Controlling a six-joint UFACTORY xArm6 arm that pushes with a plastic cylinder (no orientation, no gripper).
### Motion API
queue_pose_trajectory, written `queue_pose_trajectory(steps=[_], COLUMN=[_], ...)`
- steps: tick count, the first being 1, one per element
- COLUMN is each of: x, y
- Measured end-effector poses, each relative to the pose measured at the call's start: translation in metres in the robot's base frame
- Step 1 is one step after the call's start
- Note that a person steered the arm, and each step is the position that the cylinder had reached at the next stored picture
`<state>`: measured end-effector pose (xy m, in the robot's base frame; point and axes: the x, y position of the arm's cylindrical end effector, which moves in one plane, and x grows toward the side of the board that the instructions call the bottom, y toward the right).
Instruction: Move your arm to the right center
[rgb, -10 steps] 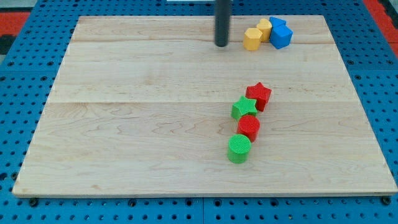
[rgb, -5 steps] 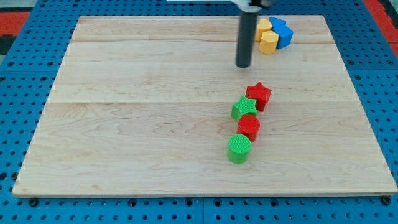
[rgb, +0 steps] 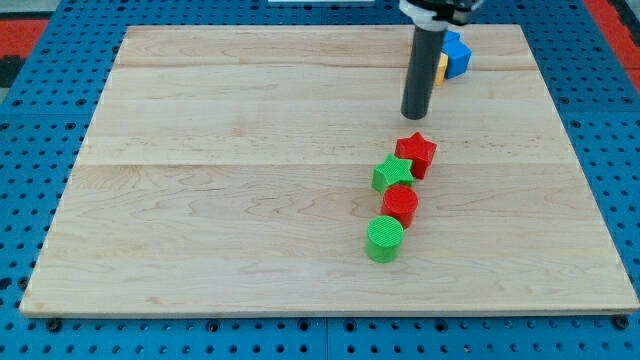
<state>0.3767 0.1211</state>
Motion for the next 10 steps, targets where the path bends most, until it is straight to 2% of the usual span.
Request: queue_pose_trajectory(steps=[1, 7, 10], x=[0.012, 0.016, -0.004], y=[0.007, 0.006, 0.081])
